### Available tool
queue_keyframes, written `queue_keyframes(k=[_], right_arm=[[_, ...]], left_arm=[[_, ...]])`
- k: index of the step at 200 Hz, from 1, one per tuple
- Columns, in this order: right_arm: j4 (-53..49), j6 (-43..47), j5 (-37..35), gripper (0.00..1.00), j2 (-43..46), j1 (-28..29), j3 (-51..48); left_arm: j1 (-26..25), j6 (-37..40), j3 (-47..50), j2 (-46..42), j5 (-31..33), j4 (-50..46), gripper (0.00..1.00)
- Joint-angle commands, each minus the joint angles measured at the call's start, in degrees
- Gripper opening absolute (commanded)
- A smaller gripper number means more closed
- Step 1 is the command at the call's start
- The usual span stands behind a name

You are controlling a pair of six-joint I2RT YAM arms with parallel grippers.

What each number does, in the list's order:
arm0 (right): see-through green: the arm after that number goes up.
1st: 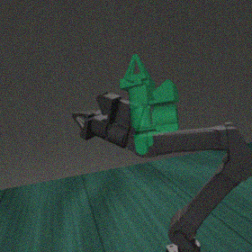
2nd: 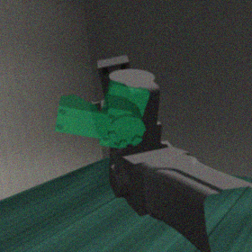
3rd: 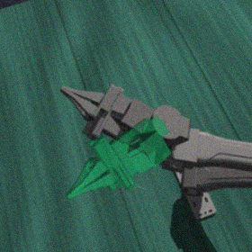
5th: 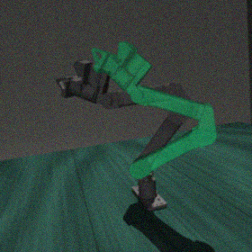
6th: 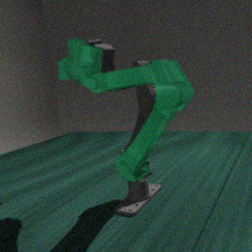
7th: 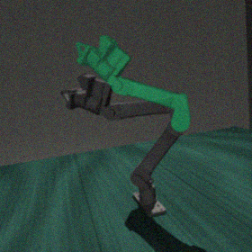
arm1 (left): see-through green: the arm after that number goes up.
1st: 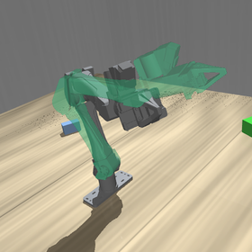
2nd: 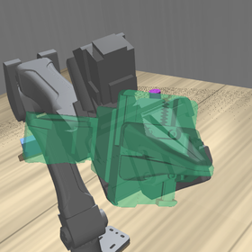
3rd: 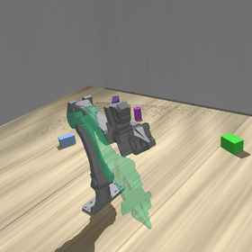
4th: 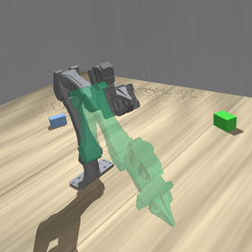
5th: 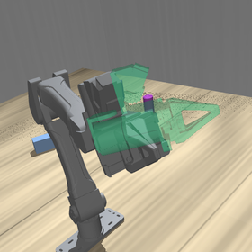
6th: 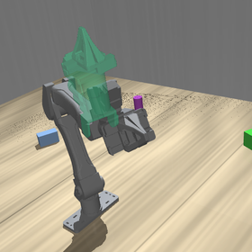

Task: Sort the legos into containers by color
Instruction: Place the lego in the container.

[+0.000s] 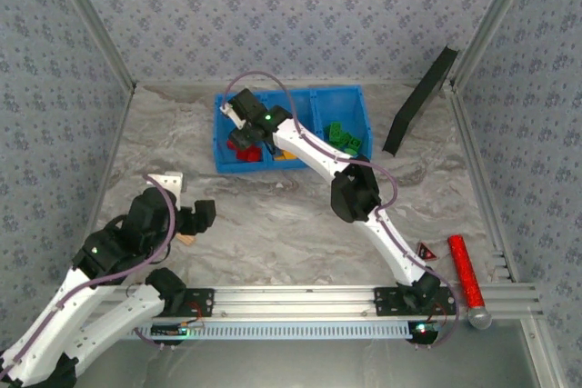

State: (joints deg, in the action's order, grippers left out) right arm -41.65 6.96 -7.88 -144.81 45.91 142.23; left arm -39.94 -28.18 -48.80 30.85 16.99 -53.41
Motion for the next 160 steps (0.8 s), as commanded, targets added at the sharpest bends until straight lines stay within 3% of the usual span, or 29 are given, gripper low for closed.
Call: queue_keyframes(k=[1, 93, 113, 147, 160], right_arm=[[-1.9, 2.1, 1.5, 0.63, -1.2, 0.5, 1.2], [0.6, 4.6, 4.0, 0.85, 5.7, 1.3, -0.5], [0.1, 5.4, 3.8, 0.86, 7.2, 1.3, -0.5], [-0.6, 6.6, 3.2, 0.9, 12.4, 1.4, -2.8], [-0.4, 7.0, 2.6, 0.99, 16.7, 1.3, -5.8]], left_arm=[[0.2, -1.1, 0.5, 0.1, -1.1, 0.4, 0.86], [0.3, -0.6, -0.5, 0.0, 2.8, 3.4, 0.94], [0.3, 0.5, -1.2, 0.6, 4.6, 3.9, 0.96], [0.2, 4.7, -2.3, 1.5, 14.1, 8.6, 0.99], [0.3, 8.6, -0.7, 1.5, 19.5, 13.8, 0.99]])
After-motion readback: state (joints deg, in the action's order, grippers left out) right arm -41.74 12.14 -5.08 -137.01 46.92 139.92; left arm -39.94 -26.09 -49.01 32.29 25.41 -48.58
